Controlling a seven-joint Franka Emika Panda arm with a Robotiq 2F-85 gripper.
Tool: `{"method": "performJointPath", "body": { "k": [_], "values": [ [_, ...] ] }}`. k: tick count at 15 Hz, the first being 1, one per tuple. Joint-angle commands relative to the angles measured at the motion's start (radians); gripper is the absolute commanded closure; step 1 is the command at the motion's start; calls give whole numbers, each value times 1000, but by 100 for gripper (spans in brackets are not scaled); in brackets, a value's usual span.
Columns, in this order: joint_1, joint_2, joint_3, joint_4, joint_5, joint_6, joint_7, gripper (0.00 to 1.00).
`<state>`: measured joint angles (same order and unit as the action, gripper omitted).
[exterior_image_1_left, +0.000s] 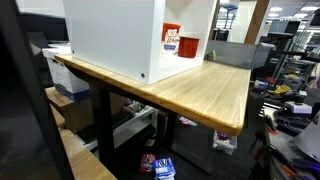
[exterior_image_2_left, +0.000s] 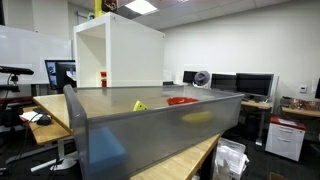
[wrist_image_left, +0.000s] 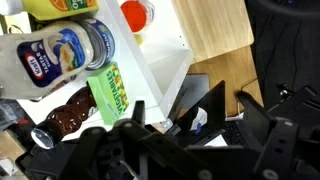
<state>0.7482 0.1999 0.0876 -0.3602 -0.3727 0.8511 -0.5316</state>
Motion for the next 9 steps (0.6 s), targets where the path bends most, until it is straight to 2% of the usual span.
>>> {"method": "performJointPath", "body": {
  "k": [1,3,4,5,6,8,9],
  "values": [
    [-67,-12,36,-42,78,-59,23,3],
    [-105,10,54,-35,131,-103,16,5],
    [-119,32,64,-13,157,-130,16,3],
    [-133,41,71,-8,175,-143,11,9],
    [-147,50,79,-8,198,-155,13,23],
    [-177,68,96,-9,248,-169,19,23],
    [-197,89,109,-11,277,-181,24,18]
  ]
}}
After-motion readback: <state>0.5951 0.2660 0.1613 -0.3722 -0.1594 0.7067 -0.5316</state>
